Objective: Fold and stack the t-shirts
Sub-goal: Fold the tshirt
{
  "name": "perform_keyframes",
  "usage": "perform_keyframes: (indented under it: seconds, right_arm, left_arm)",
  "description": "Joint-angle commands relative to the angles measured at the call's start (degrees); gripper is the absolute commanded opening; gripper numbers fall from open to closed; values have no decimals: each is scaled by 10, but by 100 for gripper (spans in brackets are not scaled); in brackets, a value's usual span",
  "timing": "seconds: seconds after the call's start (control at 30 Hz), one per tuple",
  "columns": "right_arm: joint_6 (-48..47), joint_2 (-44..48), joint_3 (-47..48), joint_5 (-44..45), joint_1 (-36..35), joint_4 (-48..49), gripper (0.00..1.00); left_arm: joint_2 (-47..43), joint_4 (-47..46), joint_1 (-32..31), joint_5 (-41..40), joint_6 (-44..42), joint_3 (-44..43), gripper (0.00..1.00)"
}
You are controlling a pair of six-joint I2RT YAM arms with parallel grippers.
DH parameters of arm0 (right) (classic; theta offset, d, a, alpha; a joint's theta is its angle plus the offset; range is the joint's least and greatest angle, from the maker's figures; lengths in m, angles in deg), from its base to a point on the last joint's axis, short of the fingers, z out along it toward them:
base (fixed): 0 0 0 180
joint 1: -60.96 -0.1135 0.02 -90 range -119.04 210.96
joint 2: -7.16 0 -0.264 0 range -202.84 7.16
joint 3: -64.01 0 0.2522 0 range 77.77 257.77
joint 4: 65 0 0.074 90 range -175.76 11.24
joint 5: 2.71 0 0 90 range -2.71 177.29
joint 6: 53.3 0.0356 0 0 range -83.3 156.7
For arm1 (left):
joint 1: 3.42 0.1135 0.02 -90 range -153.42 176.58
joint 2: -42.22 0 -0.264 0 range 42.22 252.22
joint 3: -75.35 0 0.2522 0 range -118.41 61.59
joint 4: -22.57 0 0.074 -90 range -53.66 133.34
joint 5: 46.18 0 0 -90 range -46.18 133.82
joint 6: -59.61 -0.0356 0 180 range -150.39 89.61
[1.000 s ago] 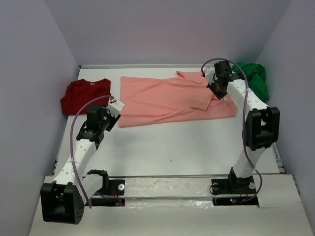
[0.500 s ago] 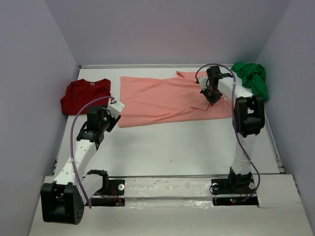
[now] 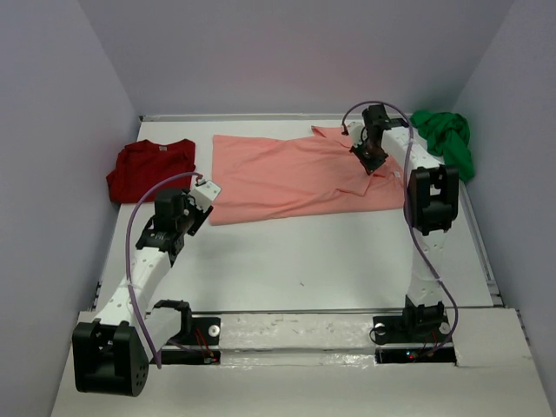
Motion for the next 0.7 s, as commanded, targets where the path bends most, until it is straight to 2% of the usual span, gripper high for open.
perform_keyframes:
  seconds: [0.0,0.17,0.27,0.67]
  right_arm:
    - [8,-25,55,-26,-5,-21,0]
    - [13,-72,140,-27,-5,-43,0]
    - [18,-77,155,-17,-5,-43,0]
    - [13,62,-51,29,-5,27,0]
  left_arm:
    - [-6,-8,4,-9,-8,-3,56]
    - [-12,-5,4,-18,-13,5,56]
    - [-12,-5,4,-24,-13,6,56]
    - [7,-10,4,2,4,-19,56]
